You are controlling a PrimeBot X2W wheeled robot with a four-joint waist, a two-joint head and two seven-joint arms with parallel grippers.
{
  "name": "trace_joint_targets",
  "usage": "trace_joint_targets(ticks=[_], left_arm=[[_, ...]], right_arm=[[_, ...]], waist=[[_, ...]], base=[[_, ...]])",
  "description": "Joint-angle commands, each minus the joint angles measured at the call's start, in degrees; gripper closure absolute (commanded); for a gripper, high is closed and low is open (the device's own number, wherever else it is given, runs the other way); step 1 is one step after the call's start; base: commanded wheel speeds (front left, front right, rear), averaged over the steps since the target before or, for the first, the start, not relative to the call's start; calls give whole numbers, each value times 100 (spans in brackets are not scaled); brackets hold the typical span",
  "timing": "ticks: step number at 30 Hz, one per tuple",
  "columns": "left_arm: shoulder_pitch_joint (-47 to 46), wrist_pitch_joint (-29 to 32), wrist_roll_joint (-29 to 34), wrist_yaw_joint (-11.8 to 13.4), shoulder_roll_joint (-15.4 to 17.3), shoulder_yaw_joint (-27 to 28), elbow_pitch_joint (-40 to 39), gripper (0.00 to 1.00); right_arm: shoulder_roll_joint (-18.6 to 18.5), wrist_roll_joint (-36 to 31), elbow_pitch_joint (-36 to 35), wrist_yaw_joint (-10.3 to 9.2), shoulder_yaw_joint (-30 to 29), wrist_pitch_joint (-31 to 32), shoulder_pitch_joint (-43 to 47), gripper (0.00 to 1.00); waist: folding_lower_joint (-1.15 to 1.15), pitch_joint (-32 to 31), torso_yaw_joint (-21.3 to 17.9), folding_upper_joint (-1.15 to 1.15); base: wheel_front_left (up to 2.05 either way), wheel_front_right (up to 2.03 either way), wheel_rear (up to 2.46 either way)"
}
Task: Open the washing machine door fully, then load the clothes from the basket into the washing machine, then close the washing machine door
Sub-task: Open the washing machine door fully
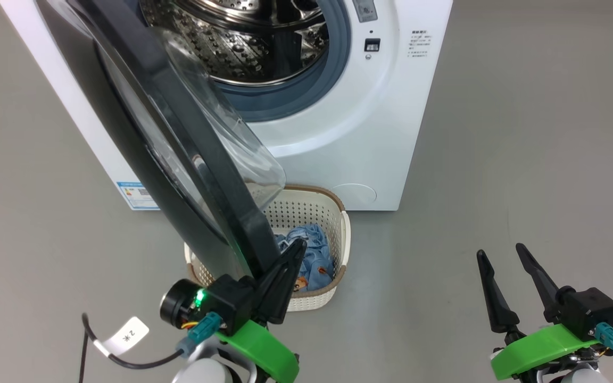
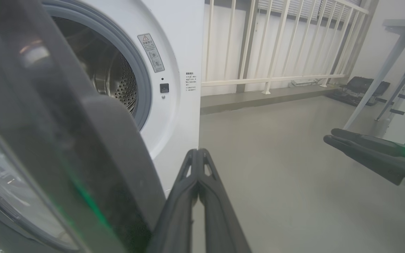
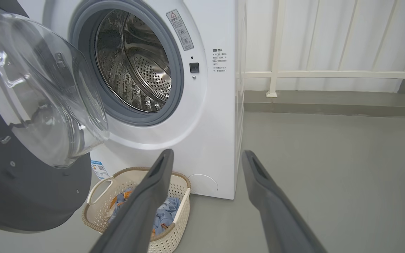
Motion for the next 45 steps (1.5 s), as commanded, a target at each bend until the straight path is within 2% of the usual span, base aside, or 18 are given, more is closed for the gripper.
trace_joint_targets(ticks=[1, 12, 33, 45], left_arm=[[-100, 30, -35, 150, 221, 348, -72, 100], [-22, 135, -112, 288, 290, 400, -43, 100], [98, 242, -180, 437, 413, 369, -288, 100], [251, 416, -191, 370, 459, 123, -698, 100]], right_arm=[[-64, 44, -118, 9, 124, -69, -49, 0], [-59, 72, -136, 9, 148, -69, -4, 0], [-66, 80, -134, 9, 138, -69, -15, 0], [-71, 85, -128, 9, 151, -69, -39, 0]], waist=[[0, -20, 12, 0], [0, -67, 34, 0], [0, -25, 311, 0], [0, 10, 413, 0]], base=[[0, 0, 0], [0, 0, 0], [0, 0, 0], [0, 0, 0]])
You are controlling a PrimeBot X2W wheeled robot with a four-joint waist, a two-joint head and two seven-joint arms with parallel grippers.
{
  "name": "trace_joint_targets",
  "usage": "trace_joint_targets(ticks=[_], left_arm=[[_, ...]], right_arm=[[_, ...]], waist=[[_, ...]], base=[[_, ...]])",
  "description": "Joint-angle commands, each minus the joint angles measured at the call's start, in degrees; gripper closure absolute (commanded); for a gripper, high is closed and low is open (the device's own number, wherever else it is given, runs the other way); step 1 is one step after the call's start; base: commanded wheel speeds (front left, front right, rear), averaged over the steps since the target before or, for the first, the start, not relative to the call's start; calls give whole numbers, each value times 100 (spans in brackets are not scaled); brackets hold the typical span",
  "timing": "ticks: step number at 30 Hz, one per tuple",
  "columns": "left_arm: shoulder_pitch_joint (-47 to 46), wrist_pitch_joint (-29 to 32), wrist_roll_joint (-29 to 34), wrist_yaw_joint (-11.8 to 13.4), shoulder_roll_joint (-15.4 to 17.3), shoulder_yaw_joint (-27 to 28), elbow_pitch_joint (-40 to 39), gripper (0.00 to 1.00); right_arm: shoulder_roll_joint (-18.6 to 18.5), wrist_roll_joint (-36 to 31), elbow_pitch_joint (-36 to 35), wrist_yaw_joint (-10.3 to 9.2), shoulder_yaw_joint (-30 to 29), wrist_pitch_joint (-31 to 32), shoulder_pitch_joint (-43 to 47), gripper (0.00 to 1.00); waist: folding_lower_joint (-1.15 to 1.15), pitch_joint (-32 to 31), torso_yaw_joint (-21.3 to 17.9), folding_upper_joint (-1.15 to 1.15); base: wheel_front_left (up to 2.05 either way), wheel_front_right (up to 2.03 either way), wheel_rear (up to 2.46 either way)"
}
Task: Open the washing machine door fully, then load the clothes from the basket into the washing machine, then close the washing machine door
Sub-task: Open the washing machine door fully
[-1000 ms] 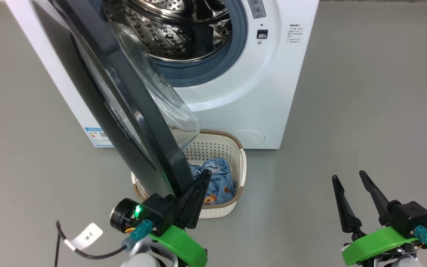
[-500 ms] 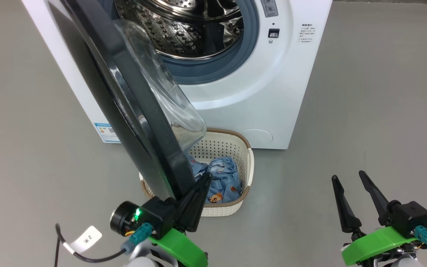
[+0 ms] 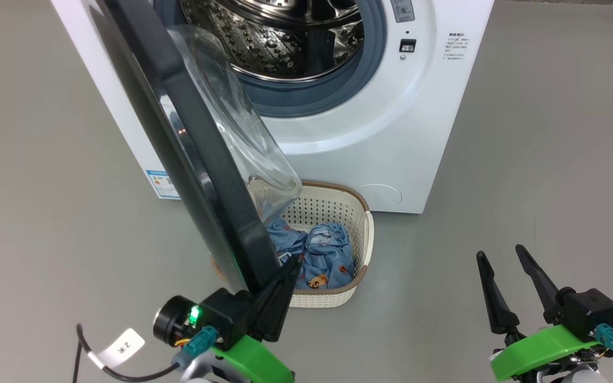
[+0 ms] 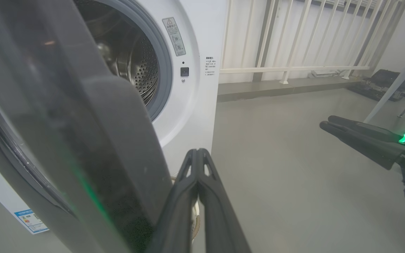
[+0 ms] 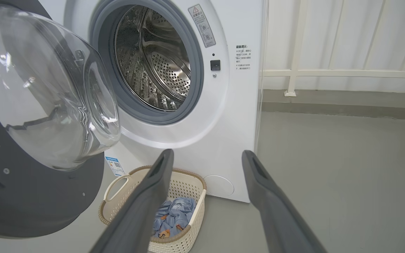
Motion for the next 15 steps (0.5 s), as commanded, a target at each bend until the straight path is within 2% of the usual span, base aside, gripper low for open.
trace_joint_targets(ticks=[1, 15], left_arm=[[-75, 30, -51, 103, 178, 254, -160, 100], [22, 60, -138, 279, 272, 369, -290, 100]], right_arm=[[-64, 38, -134, 9, 135, -69, -56, 0], [-52, 25, -154, 9, 100, -69, -28, 0]], waist=[[0, 3, 7, 0], [0, -10, 157, 0]], base=[[0, 0, 0], [0, 0, 0]])
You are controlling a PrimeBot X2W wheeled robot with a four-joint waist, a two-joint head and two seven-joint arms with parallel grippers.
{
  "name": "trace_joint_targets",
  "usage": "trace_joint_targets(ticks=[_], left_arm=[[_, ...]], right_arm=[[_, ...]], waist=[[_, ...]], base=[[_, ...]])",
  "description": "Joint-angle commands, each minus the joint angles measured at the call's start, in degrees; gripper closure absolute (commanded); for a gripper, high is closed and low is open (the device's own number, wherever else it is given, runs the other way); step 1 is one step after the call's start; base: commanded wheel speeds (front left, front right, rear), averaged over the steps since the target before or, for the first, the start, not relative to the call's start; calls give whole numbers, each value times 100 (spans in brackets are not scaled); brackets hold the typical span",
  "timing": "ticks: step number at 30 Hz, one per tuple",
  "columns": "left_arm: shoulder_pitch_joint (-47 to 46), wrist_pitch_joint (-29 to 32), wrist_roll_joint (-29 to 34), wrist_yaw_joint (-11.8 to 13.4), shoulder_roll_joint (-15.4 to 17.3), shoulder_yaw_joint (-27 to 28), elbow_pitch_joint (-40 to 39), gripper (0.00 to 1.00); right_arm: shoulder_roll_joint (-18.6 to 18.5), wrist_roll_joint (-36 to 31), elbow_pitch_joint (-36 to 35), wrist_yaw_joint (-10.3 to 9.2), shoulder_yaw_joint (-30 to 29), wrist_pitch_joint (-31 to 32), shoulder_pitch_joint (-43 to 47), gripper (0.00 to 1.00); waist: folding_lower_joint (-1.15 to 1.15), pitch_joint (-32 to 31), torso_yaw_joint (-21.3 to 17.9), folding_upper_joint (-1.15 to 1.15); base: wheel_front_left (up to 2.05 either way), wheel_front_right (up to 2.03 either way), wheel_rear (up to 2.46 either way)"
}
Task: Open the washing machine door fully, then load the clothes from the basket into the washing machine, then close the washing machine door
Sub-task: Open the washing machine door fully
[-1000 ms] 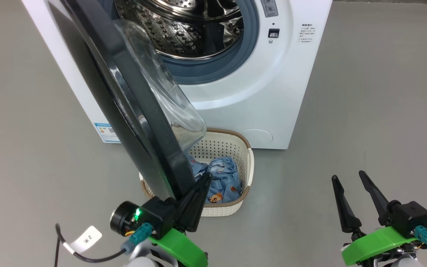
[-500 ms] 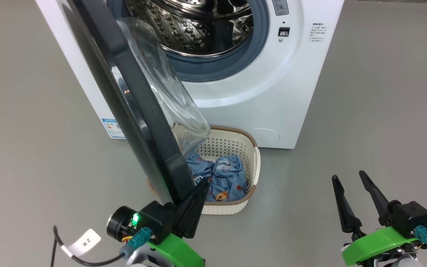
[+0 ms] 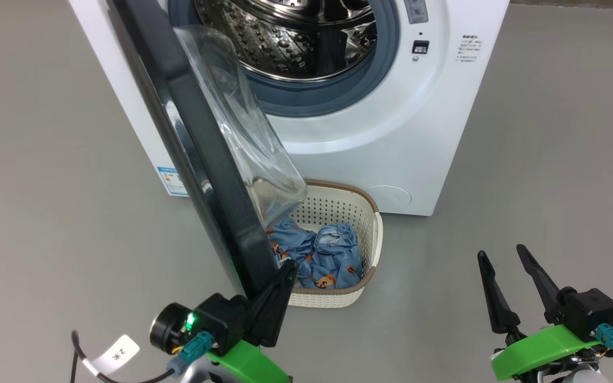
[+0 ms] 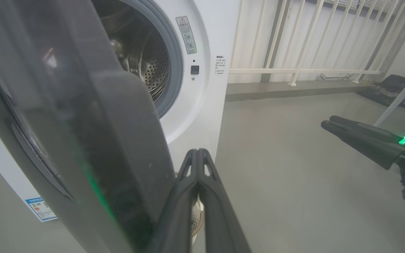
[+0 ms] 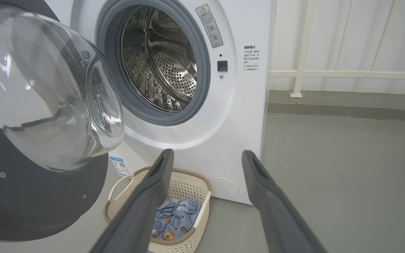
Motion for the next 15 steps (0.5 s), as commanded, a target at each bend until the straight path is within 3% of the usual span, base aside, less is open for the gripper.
trace_joint_targets(ticks=[1, 15], left_arm=[[-104, -15, -52, 139, 196, 362, -118, 100], [23, 2, -114, 230, 288, 365, -212, 100]], right_arm=[[-52, 24, -145, 9, 120, -69, -30, 0], [-54, 28, -115, 9, 139, -69, -10, 0]], waist=[[0, 1, 29, 0], [0, -35, 263, 0]], base=[[0, 0, 0], [0, 0, 0]])
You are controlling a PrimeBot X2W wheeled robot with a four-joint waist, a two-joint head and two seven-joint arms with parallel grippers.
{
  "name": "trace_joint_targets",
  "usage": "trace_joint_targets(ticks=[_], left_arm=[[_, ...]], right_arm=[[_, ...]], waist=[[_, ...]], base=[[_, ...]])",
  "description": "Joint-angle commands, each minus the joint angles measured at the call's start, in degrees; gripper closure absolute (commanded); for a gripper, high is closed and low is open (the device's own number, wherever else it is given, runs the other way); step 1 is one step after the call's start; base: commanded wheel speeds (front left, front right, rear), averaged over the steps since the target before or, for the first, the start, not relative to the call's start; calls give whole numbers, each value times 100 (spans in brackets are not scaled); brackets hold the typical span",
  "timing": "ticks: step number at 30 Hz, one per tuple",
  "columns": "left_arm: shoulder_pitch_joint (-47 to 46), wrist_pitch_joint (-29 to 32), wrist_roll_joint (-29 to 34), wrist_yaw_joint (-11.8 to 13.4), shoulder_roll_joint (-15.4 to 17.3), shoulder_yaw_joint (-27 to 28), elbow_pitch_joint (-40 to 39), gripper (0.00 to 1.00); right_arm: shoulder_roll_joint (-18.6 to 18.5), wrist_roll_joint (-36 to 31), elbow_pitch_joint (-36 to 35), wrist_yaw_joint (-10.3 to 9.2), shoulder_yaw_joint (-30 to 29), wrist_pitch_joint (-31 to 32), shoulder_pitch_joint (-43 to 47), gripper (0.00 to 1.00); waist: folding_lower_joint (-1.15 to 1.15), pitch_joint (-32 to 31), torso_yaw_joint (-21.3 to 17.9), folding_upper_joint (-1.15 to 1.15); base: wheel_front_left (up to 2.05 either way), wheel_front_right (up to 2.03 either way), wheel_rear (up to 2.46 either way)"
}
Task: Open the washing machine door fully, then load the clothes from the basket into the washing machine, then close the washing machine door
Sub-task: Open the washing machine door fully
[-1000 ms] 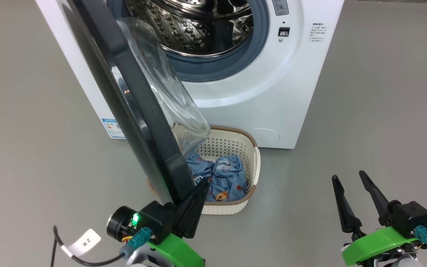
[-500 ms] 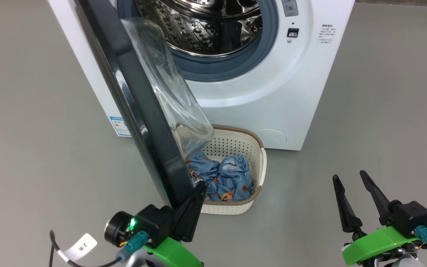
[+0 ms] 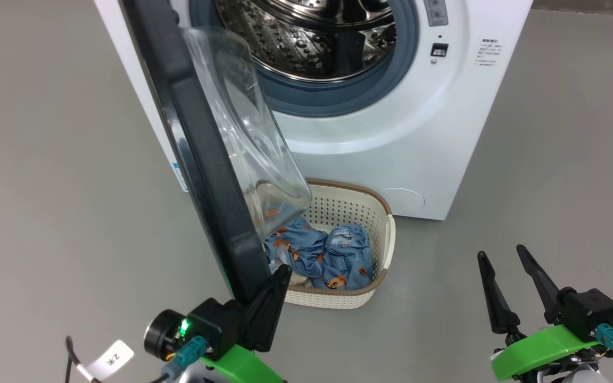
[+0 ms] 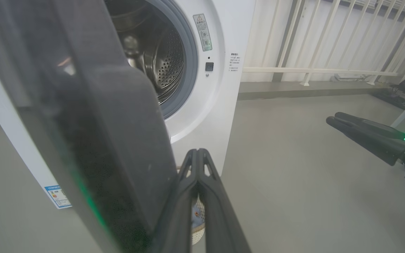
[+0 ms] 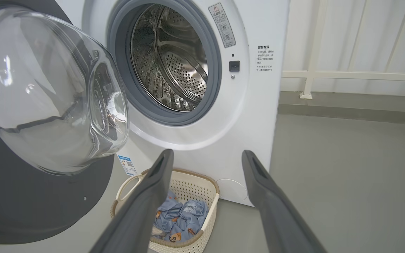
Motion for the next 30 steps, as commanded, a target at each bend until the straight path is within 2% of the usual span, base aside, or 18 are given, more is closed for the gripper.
trace_joint_targets(ticks=[1, 30], left_arm=[[-85, -8, -43, 136, 201, 350, -126, 100], [149, 108, -130, 289, 379, 297, -442, 100]], right_arm=[[-54, 27, -118, 9, 139, -69, -10, 0], [-41, 52, -99, 9, 181, -69, 12, 0]], waist=[[0, -22, 50, 0], [0, -53, 349, 0]], base=[[0, 0, 0], [0, 0, 0]])
